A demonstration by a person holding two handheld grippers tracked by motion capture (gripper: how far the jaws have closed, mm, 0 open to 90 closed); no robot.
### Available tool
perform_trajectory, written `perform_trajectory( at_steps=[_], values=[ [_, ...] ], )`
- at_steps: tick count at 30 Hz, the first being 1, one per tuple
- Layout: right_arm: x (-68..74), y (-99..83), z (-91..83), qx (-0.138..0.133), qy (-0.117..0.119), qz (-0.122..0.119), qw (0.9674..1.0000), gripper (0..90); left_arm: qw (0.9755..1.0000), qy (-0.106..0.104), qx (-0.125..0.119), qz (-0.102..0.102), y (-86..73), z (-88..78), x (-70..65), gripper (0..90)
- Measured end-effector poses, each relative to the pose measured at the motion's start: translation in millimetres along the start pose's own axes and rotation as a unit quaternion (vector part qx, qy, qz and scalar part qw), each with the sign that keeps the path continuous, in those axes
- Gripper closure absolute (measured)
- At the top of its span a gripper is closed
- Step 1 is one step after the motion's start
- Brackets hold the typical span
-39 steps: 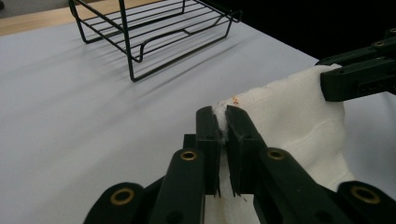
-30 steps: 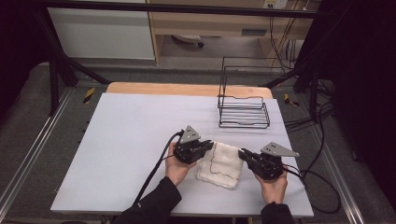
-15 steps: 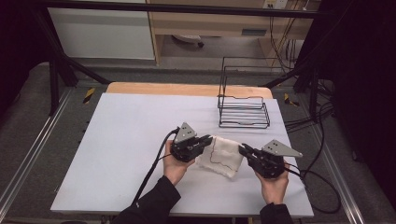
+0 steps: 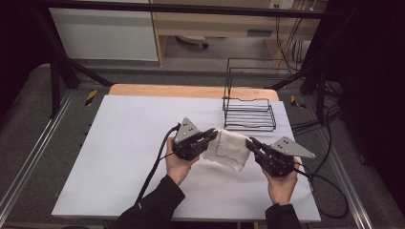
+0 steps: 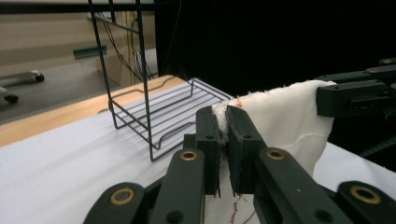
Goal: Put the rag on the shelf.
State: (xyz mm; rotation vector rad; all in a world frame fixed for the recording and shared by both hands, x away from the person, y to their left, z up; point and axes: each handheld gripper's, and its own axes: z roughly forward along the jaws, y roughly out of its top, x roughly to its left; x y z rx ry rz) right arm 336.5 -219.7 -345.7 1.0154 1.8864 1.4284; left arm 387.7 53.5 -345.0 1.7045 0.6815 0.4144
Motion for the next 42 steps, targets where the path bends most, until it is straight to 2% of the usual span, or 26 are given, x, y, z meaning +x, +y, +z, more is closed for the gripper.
perform_trajectory(
  at_steps=[11, 24, 30, 42],
  values=[
    [-2.6, 16.6, -4.6, -0.037, -0.015, 0.0, 0.9992, 81.2, 0.9994, 0.002, -0.034, 0.001, 20.3, 0.3, -1.2, 83.9],
    [-4.9, 34.4, -9.3, -0.07, -0.031, -0.006, 0.9971, 81.2, 0.9982, 0.004, -0.059, 0.009, 40.0, 4.3, -1.0, 83.9],
    [-7.1, 43.1, -10.1, -0.088, -0.041, -0.008, 0.9953, 81.3, 0.9974, 0.007, -0.07, 0.012, 49.9, 6.6, -1.2, 83.9],
    [-9.2, 57.4, -10.2, -0.128, -0.056, -0.006, 0.9902, 81.3, 0.9943, 0.019, -0.103, 0.023, 66.1, 8.6, -2.8, 83.9]
  ],
)
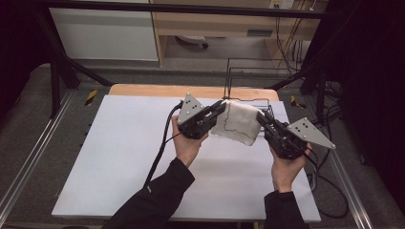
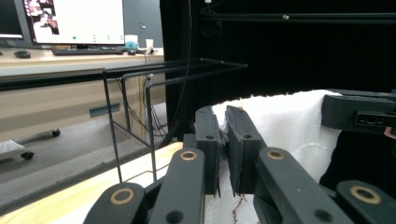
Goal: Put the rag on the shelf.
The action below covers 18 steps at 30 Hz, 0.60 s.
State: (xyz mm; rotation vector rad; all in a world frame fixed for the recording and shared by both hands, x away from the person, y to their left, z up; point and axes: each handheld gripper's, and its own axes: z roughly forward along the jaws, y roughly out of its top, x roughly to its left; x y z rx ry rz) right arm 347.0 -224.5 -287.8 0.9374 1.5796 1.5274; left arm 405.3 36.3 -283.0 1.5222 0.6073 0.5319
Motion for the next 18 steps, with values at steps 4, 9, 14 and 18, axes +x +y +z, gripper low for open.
perform_trajectory(
  at_steps=[4, 9, 14, 18],
  values=[
    [-1.1, 5.5, 1.5, -0.009, -0.003, -0.003, 1.0, 81.3, 1.0, -0.002, -0.007, -0.003, 5.9, 3.7, 2.2, 83.8],
    [-3.2, 17.1, 2.9, -0.022, -0.008, -0.009, 0.9997, 81.3, 0.9998, 0.0, -0.019, 0.0, 15.8, 7.7, 2.3, 83.8],
    [-8.3, 26.6, 5.9, -0.031, -0.015, -0.011, 0.9993, 81.3, 0.9997, 0.002, -0.026, 0.001, 24.9, 12.7, 2.1, 83.8],
    [-12.1, 33.2, 8.8, -0.034, -0.02, -0.009, 0.9992, 81.3, 0.9996, 0.005, -0.029, 0.003, 31.6, 16.3, 1.6, 83.8]
  ],
)
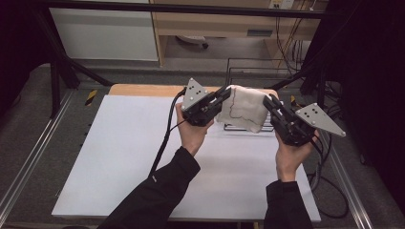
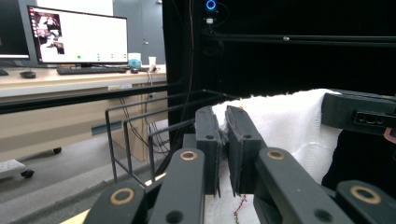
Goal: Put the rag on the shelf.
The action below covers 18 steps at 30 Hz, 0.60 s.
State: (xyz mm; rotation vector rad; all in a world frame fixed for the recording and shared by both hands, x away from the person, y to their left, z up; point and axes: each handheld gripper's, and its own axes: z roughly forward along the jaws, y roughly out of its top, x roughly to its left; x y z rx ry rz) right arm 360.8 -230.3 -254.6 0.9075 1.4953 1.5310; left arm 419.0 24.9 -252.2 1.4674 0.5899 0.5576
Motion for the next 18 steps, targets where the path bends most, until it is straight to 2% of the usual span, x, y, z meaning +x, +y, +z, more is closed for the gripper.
perform_trajectory(
  at_steps=[6, 18],
  values=[
    [-4.7, 8.6, 3.8, -0.01, -0.006, -0.002, 0.9999, 81.3, 0.9999, 0.002, -0.008, 0.005, 10.8, 5.3, 0.1, 83.8],
    [-10.4, 23.0, 18.0, -0.026, -0.016, -0.004, 0.9995, 81.2, 0.9996, 0.013, -0.026, 0.001, 20.2, 14.8, 5.7, 83.8]
  ],
)
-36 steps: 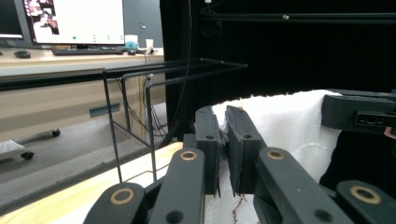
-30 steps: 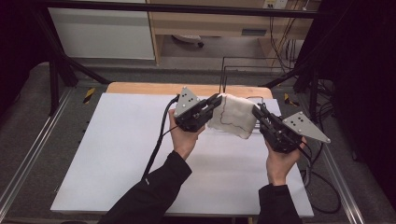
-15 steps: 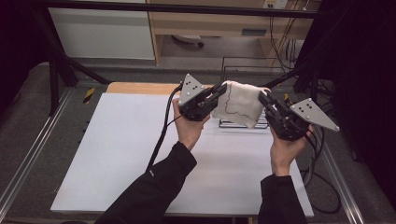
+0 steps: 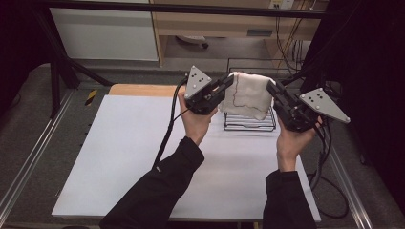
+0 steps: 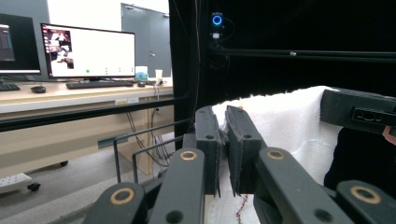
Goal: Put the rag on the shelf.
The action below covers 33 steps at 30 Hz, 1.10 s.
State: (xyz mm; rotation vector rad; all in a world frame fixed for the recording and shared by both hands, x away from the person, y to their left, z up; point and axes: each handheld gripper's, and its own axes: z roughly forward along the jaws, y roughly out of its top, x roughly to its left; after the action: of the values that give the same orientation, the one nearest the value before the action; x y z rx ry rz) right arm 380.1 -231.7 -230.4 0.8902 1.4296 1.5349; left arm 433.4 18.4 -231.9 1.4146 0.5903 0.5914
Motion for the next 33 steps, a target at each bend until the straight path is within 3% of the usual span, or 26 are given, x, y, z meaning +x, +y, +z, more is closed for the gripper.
perform_trajectory(
  at_steps=[33],
  values=[
    [-32.5, 46.3, 36.7, -0.021, -0.021, -0.01, 0.9995, 81.3, 0.9993, 0.016, -0.023, 0.027, 51.2, 38.4, 4.7, 83.8]
  ],
)
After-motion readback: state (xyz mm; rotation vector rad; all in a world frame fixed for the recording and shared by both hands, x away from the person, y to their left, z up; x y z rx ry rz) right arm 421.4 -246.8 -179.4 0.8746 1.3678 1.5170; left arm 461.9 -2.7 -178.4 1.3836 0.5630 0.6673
